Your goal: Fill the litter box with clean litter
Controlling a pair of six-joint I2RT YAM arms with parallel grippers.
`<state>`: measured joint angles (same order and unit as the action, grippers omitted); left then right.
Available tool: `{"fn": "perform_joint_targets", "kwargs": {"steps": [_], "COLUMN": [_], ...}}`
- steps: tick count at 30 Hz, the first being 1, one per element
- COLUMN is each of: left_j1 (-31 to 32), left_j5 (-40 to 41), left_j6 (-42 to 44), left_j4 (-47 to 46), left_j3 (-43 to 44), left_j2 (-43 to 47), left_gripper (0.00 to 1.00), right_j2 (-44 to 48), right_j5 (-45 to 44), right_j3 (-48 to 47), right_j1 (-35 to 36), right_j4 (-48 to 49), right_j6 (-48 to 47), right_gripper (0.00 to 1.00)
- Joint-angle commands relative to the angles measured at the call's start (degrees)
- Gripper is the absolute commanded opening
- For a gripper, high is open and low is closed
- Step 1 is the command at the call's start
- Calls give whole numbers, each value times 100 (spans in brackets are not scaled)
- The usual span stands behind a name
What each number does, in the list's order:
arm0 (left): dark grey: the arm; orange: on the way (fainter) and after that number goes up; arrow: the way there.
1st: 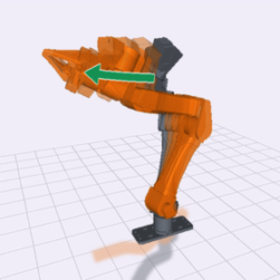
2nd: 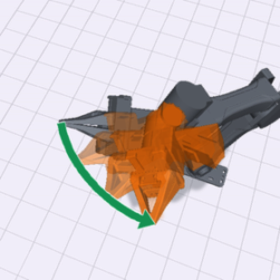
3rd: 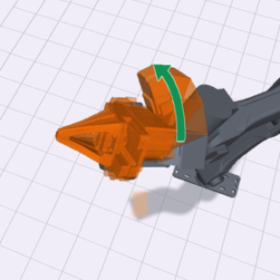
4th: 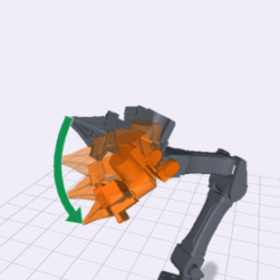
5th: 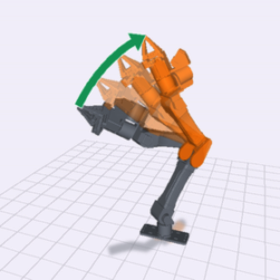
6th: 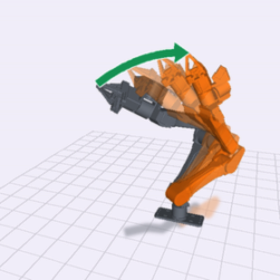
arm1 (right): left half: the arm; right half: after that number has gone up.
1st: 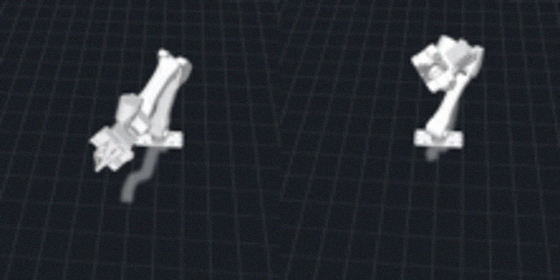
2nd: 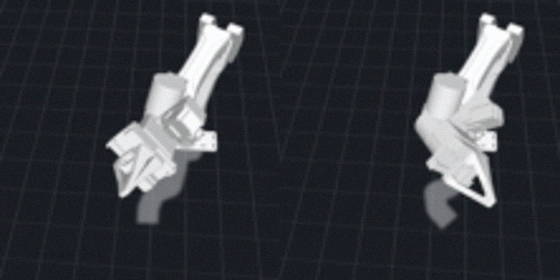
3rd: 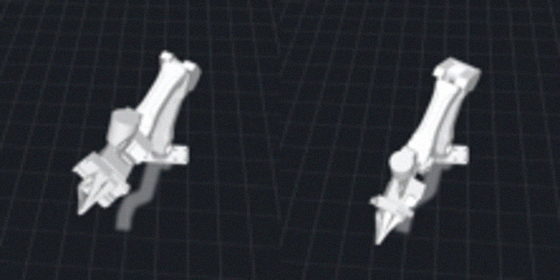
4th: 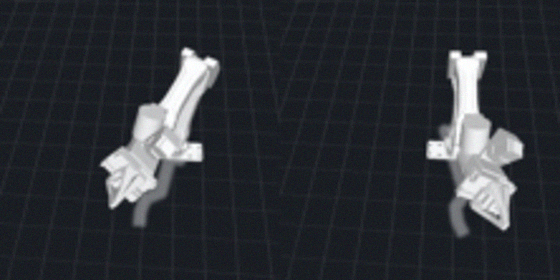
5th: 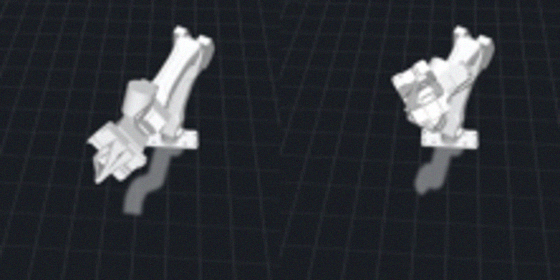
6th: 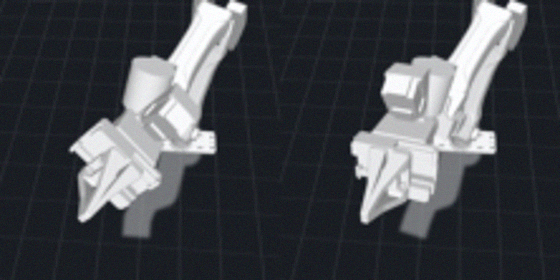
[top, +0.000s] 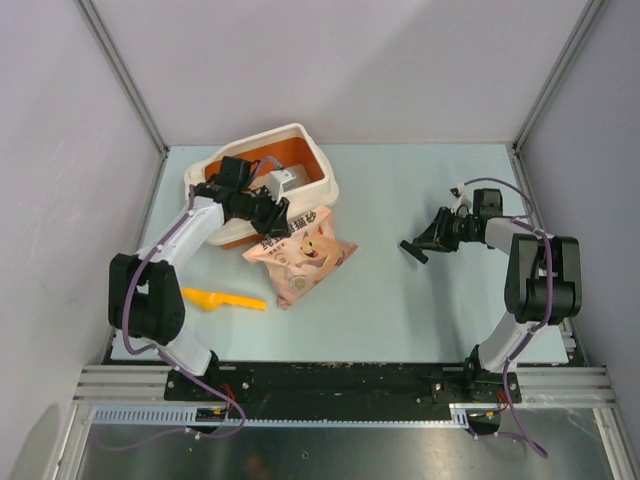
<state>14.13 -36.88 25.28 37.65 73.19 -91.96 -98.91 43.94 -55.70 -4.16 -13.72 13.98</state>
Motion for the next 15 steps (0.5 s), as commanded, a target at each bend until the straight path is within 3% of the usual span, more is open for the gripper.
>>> {"fn": "perform_joint_targets", "kwargs": {"steps": [1, 5, 8, 15], "left_j1": [134, 186, 204, 327], "left_j5": [-100, -135, -126, 6], "left_j6": [-120, -76, -40, 100], "left_j4": [-47, -21, -12, 41], "left_j3": [301, 345, 319, 397], "left_j2": [-146, -181, -243, -489], "left_gripper": [37, 37, 38, 33], "right_j2": [-128, -32, 179, 1145], "right_j5": [-534, -808, -931, -1695], "right_j3": [85, 95, 95, 95], "right_j1": [-225, -287, -322, -726], "right_j4": [141, -34, -253, -579], "right_j6": [35, 0, -53, -211], "right_gripper": [32, 59, 72, 81]}}
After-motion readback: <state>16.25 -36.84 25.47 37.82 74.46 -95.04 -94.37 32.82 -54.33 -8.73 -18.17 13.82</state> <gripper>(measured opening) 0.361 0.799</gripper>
